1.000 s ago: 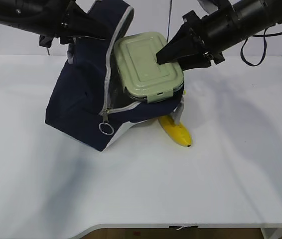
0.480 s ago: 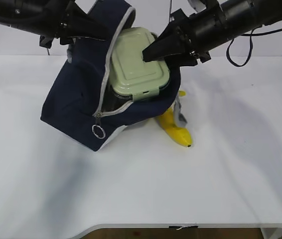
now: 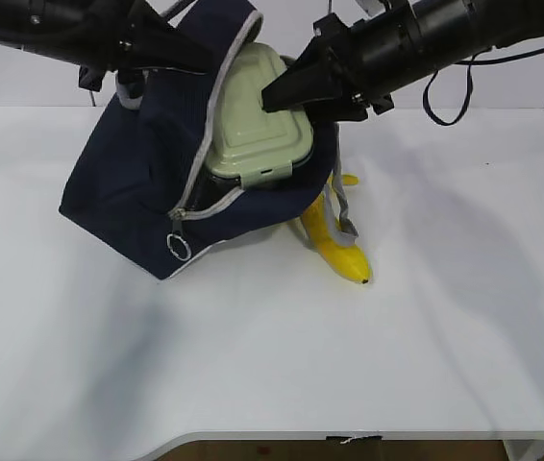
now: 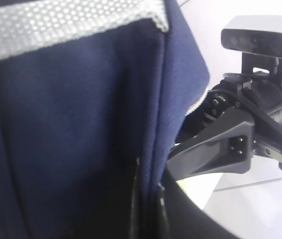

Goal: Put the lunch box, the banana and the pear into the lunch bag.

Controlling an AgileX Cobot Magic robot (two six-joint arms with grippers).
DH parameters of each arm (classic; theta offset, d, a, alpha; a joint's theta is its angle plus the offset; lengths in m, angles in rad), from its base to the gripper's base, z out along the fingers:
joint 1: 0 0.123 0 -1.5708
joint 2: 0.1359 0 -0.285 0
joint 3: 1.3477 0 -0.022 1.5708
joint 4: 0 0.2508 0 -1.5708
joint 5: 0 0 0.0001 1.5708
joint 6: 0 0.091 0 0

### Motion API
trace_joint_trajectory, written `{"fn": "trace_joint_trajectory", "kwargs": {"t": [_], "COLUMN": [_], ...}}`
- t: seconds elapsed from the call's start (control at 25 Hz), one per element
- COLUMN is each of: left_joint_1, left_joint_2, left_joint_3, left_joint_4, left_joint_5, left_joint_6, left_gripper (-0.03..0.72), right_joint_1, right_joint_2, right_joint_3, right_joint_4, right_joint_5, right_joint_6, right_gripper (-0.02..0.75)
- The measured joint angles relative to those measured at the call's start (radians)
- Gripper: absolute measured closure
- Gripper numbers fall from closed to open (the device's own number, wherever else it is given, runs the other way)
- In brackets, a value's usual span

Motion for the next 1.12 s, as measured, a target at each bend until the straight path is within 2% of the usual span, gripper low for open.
{"fn": "trace_joint_trajectory", "kwargs": {"t": [0.24, 0.68, 1.0, 1.12], "left_joint_1": [-0.034, -0.041, -0.045, -0.045], "left_joint_2": [0.0, 0.0, 0.0, 0.0], "left_joint_3": [-0.004, -0.004, -0.004, -0.004], "left_joint_4": [-0.009, -0.037, -0.048, -0.084], "left_joint_5": [-0.005, -0.015, -0.053, -0.066], "left_joint_6": [0.0, 0.0, 0.0, 0.0], "left_gripper": [0.687, 0.687, 0.687, 0.687], "right_joint_1": [0.0, 0.0, 0.0, 0.0], "right_joint_2": [0.0, 0.002, 0.002, 0.002], "right_joint_3": [-0.008, -0.008, -0.008, -0.008], "right_joint_4": [0.022, 0.066, 0.052, 0.023], "right_joint_5": [-0.016, -0.047, -0.049, -0.044], "right_joint_6": [-0.002, -0.023, -0.025, -0.027], "right_gripper": [0.389, 0.39, 0.39, 0.39]}}
